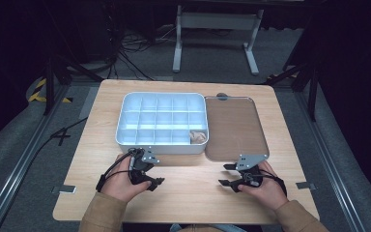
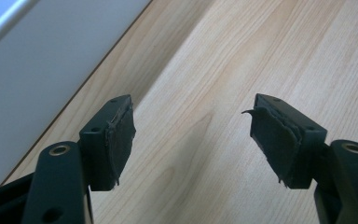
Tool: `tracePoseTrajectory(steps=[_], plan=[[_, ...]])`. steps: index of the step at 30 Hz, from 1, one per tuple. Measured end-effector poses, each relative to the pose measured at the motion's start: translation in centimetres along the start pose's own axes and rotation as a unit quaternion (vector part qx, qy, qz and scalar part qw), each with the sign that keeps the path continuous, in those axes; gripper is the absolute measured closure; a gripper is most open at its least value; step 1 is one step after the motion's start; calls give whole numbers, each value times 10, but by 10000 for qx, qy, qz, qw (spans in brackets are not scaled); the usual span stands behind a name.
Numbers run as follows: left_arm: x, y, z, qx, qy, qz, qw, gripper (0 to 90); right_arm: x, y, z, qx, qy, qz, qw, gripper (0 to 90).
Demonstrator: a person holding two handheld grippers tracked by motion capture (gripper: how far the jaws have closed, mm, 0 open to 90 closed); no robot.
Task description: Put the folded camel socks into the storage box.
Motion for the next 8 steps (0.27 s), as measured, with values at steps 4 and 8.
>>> tracePoseTrajectory(steps=[4,8], plan=[[1,-1,-1,38,-10,61,10000,307,0,-4,5,-93,82,24,9999,388],[2,-3,-1,78,-16,133,9999,302,1,-6,5,-97,86,34,9999,385]])
Point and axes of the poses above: each handheld gripper's, and its own axes: y roughly backward along the jaws, x roughly out of its underside, z roughly to its left, the point moved 1 cm from there along -y, roughly forward along the jaws, and after that the axes turned 14 degrees about -z, right-handed, at the moved point
